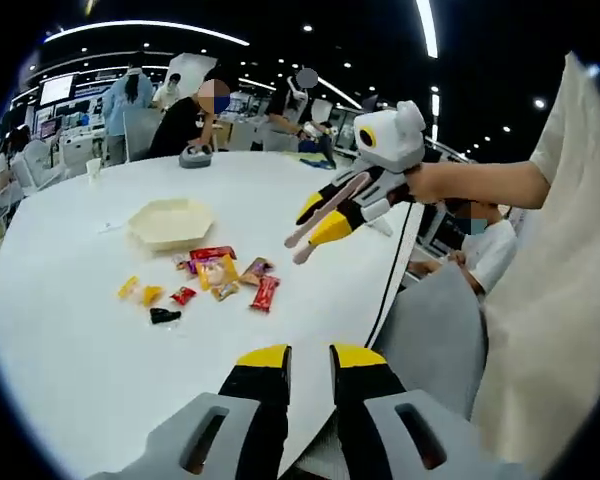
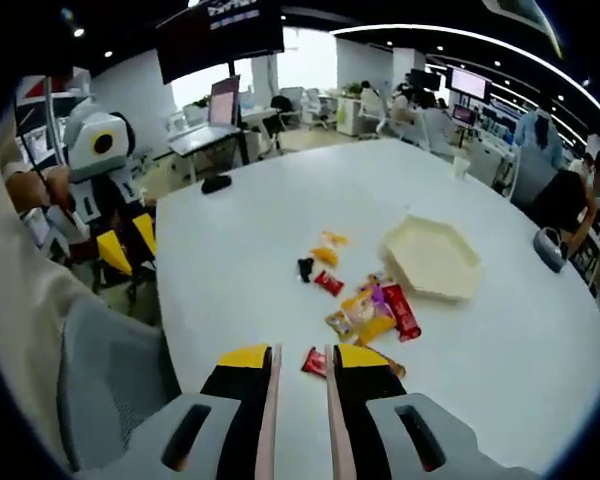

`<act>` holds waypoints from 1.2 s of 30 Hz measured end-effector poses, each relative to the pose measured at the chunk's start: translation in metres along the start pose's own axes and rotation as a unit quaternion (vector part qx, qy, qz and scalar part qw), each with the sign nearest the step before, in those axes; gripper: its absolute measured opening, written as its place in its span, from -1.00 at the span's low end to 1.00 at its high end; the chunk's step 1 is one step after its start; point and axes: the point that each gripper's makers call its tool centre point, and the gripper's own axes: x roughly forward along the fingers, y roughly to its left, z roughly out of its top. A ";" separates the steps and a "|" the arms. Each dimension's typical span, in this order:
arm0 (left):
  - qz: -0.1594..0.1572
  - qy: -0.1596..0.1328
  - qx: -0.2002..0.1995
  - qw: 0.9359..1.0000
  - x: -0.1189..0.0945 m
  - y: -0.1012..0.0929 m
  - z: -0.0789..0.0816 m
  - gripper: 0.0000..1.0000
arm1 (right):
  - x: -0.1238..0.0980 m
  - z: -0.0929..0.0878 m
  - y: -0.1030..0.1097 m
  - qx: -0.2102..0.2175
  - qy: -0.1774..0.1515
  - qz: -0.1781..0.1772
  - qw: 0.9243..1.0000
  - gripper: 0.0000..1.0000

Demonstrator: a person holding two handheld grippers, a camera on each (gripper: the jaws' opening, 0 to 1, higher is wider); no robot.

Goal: Place the target food into the container with the food tongs after gripping and lifting it, then release it inside without dropping or visibly crushing the food.

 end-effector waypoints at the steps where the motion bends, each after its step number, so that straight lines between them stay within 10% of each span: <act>1: 0.002 0.002 0.001 1.000 0.000 0.001 -0.001 -0.66 | 0.001 -0.001 -0.001 -0.006 0.004 0.003 1.000 -0.54; 10: 0.009 0.005 -0.004 1.000 -0.001 0.004 -0.004 -0.52 | 0.017 -0.019 -0.005 -0.119 0.077 0.031 0.989 -0.54; 25: 0.040 -0.020 -0.001 0.999 -0.005 0.013 0.008 0.23 | 0.038 -0.030 -0.013 -0.186 0.122 0.075 0.972 -0.53; 36: 0.045 -0.026 -0.001 0.999 -0.008 0.015 0.009 0.27 | 0.047 -0.031 -0.007 -0.226 0.138 0.114 0.958 -0.53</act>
